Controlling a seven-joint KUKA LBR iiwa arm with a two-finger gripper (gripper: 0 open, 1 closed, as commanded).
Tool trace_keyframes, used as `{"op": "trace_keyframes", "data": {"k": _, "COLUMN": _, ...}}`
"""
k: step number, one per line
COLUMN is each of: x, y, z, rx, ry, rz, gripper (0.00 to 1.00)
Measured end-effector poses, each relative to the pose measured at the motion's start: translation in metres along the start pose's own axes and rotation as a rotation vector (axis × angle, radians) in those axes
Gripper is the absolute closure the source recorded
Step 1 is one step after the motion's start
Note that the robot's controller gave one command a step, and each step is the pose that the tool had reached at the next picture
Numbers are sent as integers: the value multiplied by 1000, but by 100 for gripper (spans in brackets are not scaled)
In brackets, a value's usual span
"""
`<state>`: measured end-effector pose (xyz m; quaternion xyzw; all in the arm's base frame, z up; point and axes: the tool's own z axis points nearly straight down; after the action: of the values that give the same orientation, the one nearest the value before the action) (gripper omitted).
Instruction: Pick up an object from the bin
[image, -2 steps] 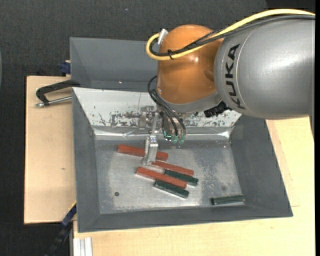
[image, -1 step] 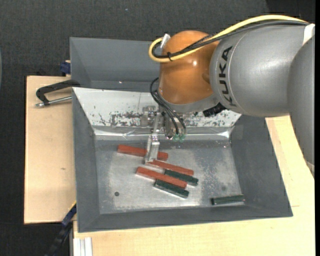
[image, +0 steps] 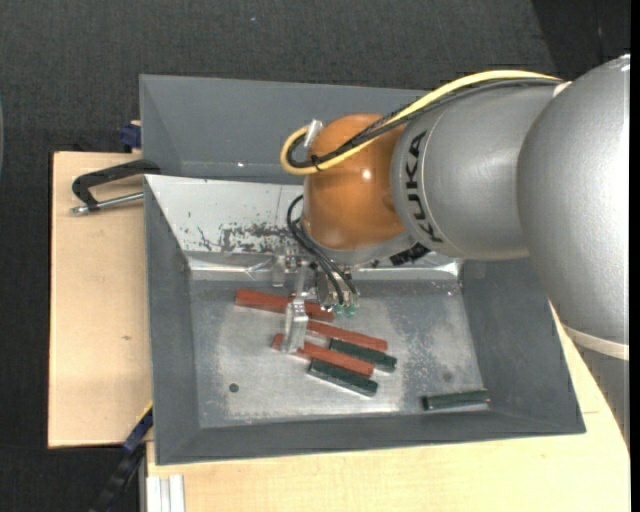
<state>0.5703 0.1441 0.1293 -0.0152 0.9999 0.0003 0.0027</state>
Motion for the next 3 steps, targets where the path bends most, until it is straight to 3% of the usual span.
{"op": "trace_keyframes", "data": {"k": 1, "x": -8, "y": -7, "z": 52, "rx": -2, "ry": 3, "rz": -14, "gripper": 0}}
{"op": "trace_keyframes", "data": {"k": 2, "x": 0, "y": -33, "z": 54, "rx": -6, "ry": -5, "rz": -386, "gripper": 100}}
{"op": "trace_keyframes", "data": {"k": 3, "x": 0, "y": -33, "z": 54, "rx": -6, "ry": -5, "rz": -387, "gripper": 100}}
